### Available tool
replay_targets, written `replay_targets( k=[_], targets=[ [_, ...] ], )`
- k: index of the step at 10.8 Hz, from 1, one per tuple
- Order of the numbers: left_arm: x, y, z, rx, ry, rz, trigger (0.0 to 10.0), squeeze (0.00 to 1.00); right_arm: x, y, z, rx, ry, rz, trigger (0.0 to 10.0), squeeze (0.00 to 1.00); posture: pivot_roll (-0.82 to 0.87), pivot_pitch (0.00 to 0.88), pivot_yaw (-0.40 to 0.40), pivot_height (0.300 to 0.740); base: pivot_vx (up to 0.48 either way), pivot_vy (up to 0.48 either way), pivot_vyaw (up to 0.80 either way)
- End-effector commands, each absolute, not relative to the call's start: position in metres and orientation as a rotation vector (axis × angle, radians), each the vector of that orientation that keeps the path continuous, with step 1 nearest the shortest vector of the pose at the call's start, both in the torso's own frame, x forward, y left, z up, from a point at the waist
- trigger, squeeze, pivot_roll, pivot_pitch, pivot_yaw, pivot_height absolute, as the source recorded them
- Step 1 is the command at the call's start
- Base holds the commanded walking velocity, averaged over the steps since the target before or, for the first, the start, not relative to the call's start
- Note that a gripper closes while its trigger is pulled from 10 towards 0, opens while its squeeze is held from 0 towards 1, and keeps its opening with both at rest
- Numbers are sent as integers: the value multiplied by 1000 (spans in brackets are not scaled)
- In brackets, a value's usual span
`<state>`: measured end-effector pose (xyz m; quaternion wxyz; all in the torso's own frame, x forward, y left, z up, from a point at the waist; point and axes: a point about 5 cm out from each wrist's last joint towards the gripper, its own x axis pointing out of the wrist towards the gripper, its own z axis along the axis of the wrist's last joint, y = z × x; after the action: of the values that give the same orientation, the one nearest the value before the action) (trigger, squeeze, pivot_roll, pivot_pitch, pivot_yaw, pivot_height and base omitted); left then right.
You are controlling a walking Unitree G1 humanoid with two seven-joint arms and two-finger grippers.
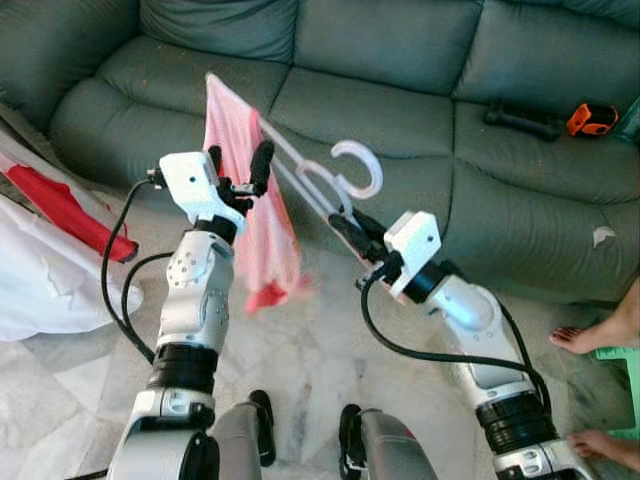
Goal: Hang hanger
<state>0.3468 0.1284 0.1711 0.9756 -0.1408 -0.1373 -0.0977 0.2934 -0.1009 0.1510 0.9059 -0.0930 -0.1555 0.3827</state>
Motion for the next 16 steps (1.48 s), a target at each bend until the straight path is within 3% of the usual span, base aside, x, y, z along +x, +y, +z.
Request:
replay_targets(
  k=[1,2,3,16],
  targets=[
    [347,130,166,-259,-259,-178,8431,0,292,-101,160,-188,-361,788,10000,0,-67,228,-36,740,0,0,0],
    [348,131,163,-254,-252,-166,2431,0,292,-101,161,-189,-364,791,10000,0,-69,229,-37,740,0,0,0],
    [349,133,161,-241,-248,-147,0,0,291,-100,162,-189,-364,793,10000,0,-69,229,-37,740,0,0,0],
    [357,153,155,-180,-255,-34,0,0,290,-97,162,-200,-360,807,10000,0,-66,223,-34,740,0,0,0]
  ],
)
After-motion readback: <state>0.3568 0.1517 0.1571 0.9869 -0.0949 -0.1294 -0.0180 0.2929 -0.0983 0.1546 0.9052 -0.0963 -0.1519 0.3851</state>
